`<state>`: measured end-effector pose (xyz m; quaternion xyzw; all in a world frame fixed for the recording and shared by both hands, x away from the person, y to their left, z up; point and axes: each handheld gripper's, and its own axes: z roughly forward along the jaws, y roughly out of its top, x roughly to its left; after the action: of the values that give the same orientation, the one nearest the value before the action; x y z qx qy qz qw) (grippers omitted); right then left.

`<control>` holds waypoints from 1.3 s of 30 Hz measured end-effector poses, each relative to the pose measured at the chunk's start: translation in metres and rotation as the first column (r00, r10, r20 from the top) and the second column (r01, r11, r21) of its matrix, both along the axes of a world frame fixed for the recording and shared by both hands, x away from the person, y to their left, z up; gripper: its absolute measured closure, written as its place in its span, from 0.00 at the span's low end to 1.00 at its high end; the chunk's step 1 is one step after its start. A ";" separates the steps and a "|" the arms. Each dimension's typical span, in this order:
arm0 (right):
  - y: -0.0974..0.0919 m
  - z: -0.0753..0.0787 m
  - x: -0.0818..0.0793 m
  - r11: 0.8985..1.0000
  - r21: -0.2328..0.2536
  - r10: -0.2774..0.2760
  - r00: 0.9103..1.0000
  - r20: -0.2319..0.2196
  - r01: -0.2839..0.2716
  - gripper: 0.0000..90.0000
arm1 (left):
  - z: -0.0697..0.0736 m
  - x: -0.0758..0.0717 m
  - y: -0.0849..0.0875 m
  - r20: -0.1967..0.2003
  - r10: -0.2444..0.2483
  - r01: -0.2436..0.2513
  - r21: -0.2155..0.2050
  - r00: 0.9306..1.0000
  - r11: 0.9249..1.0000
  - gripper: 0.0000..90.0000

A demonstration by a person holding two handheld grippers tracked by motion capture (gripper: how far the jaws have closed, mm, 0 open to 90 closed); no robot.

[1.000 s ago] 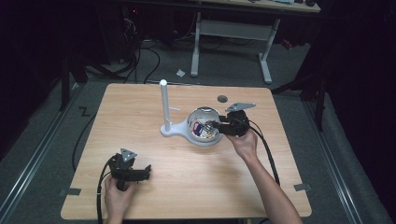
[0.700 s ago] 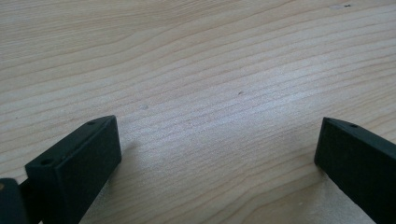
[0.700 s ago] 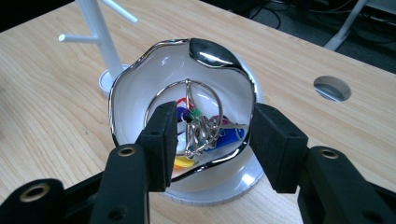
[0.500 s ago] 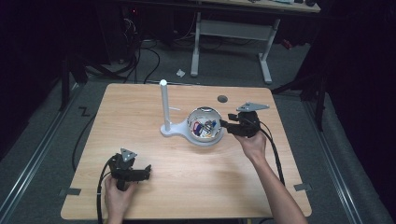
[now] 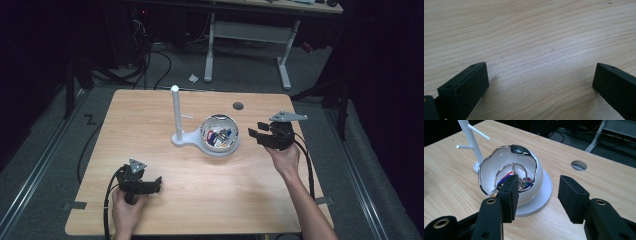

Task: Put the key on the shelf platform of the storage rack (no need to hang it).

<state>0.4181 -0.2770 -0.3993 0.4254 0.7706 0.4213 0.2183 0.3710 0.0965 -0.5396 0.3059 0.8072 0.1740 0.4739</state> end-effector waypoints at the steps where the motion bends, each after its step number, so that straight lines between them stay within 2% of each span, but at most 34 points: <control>1: -0.001 0.001 -0.001 1.000 0.003 -0.003 1.000 0.001 0.003 0.57 | 0.000 0.000 0.000 0.003 -0.004 0.004 0.005 1.000 1.000 0.01; 7: -0.009 0.004 -0.011 1.000 0.008 -0.013 1.000 0.021 0.012 0.57 | 0.000 0.000 0.000 0.000 0.000 0.000 0.000 1.000 1.000 0.01; 12: -0.017 -0.002 -0.020 1.000 0.005 -0.028 1.000 0.004 0.028 0.57 | 0.000 0.000 0.000 0.000 0.000 0.000 0.000 1.000 1.000 0.01; 16: -0.023 -0.003 -0.026 0.999 0.029 -0.036 0.999 0.012 0.036 0.57 | 0.000 0.000 0.000 0.000 0.001 -0.001 -0.001 1.000 1.000 0.01; 27: -0.038 -0.015 -0.043 0.996 0.060 -0.068 0.998 0.011 0.067 0.57 | 0.000 0.000 0.000 0.000 0.001 -0.001 -0.001 1.000 1.000 0.01; 39: -0.045 -0.033 -0.056 0.993 0.079 -0.087 0.996 -0.006 0.088 0.57 | 0.000 0.000 0.000 -0.001 0.001 -0.001 -0.001 1.000 1.000 0.01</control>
<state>0.3622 -0.3221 -0.4320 0.4675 0.7342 0.4411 0.2187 0.3710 0.0965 -0.5396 0.3053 0.8076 0.1737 0.4738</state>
